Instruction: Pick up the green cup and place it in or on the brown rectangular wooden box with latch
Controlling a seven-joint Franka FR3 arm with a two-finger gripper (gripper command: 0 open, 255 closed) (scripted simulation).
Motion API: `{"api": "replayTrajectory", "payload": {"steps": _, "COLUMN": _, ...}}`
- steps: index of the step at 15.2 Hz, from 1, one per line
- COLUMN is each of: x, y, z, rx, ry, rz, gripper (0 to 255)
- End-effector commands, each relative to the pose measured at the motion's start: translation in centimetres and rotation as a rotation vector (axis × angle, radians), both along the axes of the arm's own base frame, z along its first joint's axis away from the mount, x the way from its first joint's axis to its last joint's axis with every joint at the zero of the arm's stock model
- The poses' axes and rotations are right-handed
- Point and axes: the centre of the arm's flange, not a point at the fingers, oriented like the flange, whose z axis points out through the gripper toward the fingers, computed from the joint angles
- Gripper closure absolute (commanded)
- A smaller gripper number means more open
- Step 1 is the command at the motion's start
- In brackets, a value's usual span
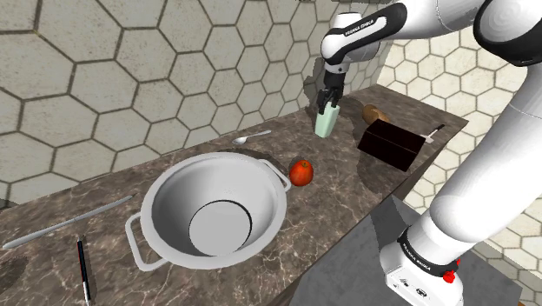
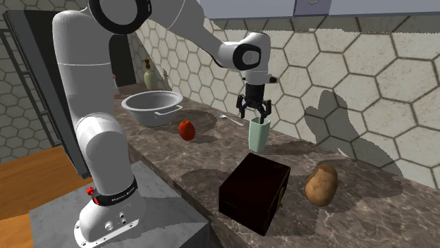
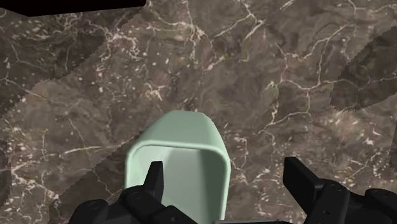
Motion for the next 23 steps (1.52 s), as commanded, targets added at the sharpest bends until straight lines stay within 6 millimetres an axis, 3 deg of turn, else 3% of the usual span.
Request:
{"api": "replayTrajectory", "payload": {"steps": 1, "x": -0.1, "y": 0.0, "z": -1.3, "rx": 0.000, "ry": 0.000, "rz": 0.000, "gripper": 0}}
{"api": "replayTrajectory", "payload": {"steps": 9, "x": -0.1, "y": 0.0, "z": -1.3, "rx": 0.000, "ry": 0.000, "rz": 0.000, "gripper": 0}}
{"api": "replayTrajectory", "payload": {"steps": 10, "x": -0.1, "y": 0.0, "z": -1.3, "rx": 0.000, "ry": 0.000, "rz": 0.000, "gripper": 255}}
{"api": "replayTrajectory", "payload": {"steps": 19, "x": -0.1, "y": 0.0, "z": -1.3, "rx": 0.000, "ry": 0.000, "rz": 0.000, "gripper": 255}}
{"api": "replayTrajectory", "payload": {"steps": 23, "x": -0.1, "y": 0.0, "z": 0.8, "rx": 0.000, "ry": 0.000, "rz": 0.000, "gripper": 255}}
